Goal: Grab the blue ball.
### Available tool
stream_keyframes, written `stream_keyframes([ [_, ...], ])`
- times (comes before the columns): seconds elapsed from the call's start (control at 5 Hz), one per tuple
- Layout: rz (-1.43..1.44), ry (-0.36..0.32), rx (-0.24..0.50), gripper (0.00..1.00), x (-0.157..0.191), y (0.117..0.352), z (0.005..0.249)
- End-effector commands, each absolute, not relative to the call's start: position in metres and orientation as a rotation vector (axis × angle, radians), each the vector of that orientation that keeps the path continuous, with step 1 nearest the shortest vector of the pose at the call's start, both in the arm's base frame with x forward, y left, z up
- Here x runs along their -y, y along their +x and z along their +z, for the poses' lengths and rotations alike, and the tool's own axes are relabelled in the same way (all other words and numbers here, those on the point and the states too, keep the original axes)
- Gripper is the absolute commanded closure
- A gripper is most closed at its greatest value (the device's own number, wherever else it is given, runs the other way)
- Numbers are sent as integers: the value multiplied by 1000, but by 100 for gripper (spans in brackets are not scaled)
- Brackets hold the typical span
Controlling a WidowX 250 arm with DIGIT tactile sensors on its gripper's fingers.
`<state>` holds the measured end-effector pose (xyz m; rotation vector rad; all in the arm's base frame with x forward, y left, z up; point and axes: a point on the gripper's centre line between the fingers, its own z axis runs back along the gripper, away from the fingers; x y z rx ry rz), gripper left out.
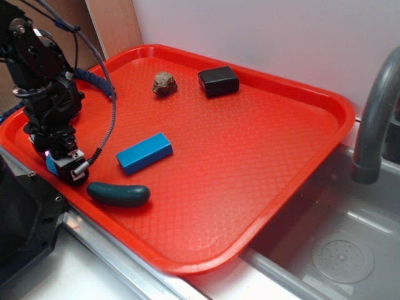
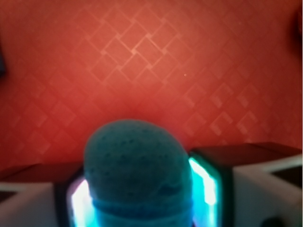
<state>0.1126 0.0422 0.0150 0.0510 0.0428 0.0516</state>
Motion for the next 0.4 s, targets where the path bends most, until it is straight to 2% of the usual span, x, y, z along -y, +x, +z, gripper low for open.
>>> stream_keyframes([
  [0.0,-14,139,-7,100,-41,134,90],
  [0.2,-2,184,0,100,-38,144,136],
])
